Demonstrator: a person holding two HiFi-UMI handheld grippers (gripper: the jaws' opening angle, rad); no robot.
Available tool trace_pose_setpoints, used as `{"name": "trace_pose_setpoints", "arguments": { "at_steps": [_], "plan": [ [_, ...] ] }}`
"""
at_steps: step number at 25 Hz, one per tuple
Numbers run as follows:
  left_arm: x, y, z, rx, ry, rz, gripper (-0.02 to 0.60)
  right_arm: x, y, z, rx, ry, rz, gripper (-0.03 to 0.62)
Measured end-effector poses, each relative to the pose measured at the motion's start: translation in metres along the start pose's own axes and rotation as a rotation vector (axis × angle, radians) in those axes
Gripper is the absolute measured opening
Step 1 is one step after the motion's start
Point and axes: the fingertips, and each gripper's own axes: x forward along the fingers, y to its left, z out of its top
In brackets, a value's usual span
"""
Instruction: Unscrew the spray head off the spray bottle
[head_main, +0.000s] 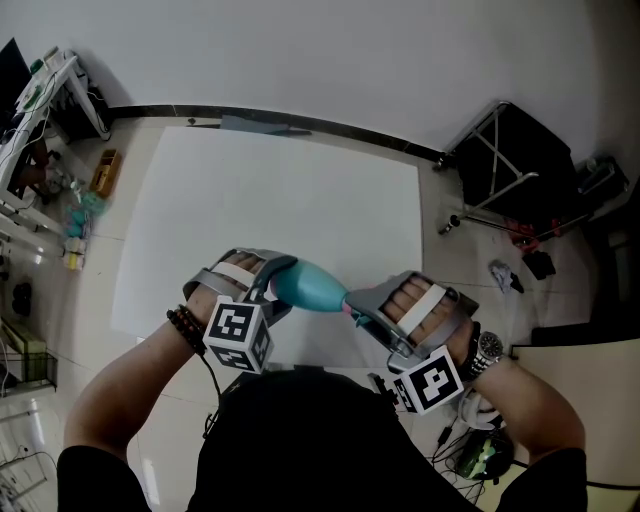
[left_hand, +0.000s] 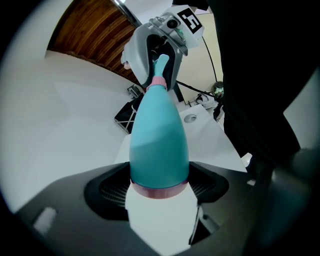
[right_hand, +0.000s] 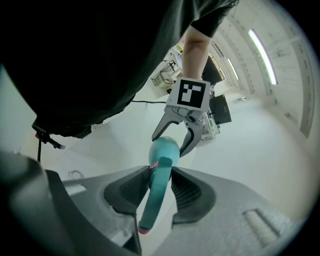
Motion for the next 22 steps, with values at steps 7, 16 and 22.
{"name": "trace_pose_setpoints", "arguments": {
  "at_steps": [7,16,22],
  "plan": [
    [0.003,0.004,-0.001,0.004,0.025,0.047,0.39,0.003,-0.004,-0.005,0.315,-0.014,0.065,0.121],
    [0.007,0.012,-0.004,0.043,0.097,0.141,0.388,0.016,-0.003,-0.024,1.301,-0.087,0.321,0.121],
    [0.007,0.013,-0.009,0.08,0.136,0.174,0.388,0.023,0.004,-0.029,1.99,-0.195,0.555,0.121]
  ]
}}
